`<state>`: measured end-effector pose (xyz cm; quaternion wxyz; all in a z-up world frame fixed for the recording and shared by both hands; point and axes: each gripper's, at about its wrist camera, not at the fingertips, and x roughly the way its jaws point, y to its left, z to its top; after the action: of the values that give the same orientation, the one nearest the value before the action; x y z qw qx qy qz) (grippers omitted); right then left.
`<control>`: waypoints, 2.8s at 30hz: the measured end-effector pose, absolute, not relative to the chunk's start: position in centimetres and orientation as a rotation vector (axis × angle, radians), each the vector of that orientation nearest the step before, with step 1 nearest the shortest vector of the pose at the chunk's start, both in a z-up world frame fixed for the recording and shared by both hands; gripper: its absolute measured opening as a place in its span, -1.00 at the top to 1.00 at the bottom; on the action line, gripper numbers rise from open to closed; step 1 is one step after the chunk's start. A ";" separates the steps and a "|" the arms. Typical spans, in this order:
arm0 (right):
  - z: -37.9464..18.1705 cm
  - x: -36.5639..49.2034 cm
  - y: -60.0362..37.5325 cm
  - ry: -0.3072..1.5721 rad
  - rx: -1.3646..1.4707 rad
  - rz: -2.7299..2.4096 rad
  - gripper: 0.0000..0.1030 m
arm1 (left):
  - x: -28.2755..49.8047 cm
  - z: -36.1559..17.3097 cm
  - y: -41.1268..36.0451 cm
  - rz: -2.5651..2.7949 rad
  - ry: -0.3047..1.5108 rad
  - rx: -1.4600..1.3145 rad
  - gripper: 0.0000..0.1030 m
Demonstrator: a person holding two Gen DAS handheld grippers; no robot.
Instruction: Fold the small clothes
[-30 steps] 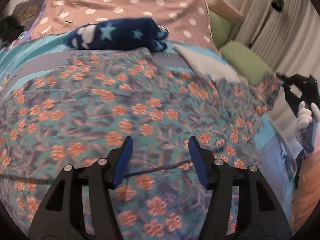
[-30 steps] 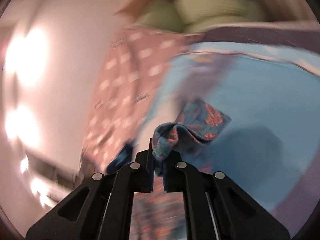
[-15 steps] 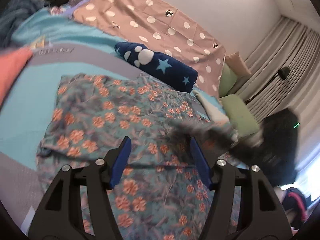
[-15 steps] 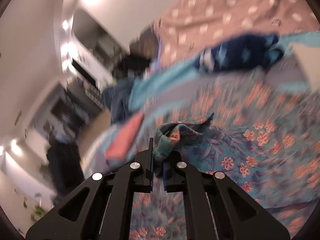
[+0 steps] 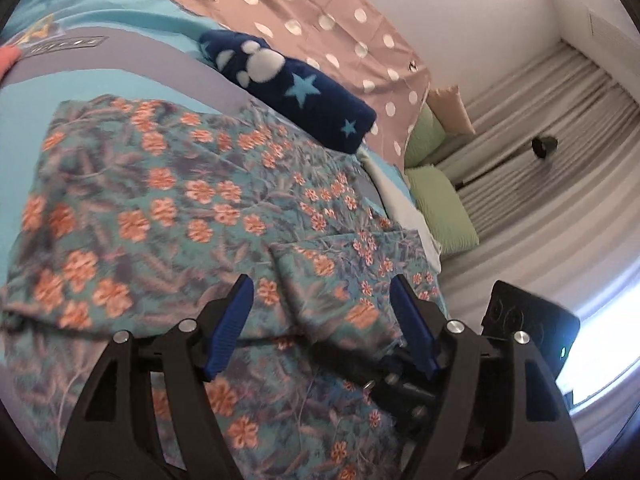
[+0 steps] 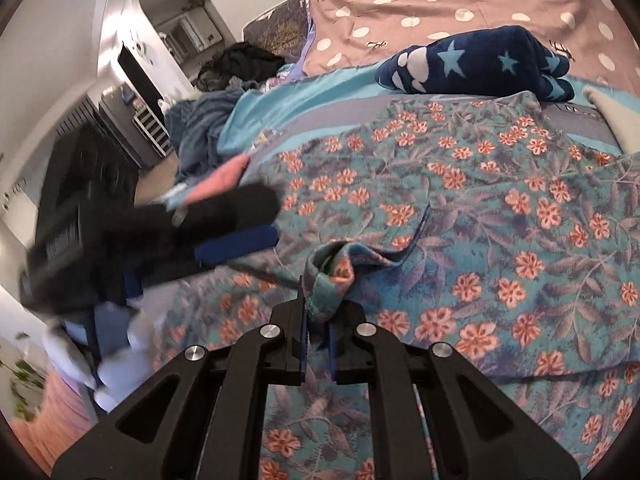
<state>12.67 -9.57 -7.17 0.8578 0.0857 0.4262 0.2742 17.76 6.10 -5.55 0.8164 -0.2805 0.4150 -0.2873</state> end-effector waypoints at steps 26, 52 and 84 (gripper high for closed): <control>-8.5 11.6 -10.7 0.829 0.241 0.548 0.31 | 20.1 -6.0 0.4 -0.623 0.986 -0.335 -0.42; -8.9 11.7 -10.4 0.853 0.212 0.497 0.36 | 21.1 -6.7 4.5 -0.530 1.018 -0.554 -0.23; -8.6 8.9 -3.3 0.823 -0.273 0.510 0.33 | 22.2 -7.5 5.9 -0.507 1.082 -0.553 0.92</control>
<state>8.94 -3.25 -8.58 0.8762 -0.1307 0.3943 0.2443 22.25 5.90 -7.51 0.7911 -0.2568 0.5028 -0.2354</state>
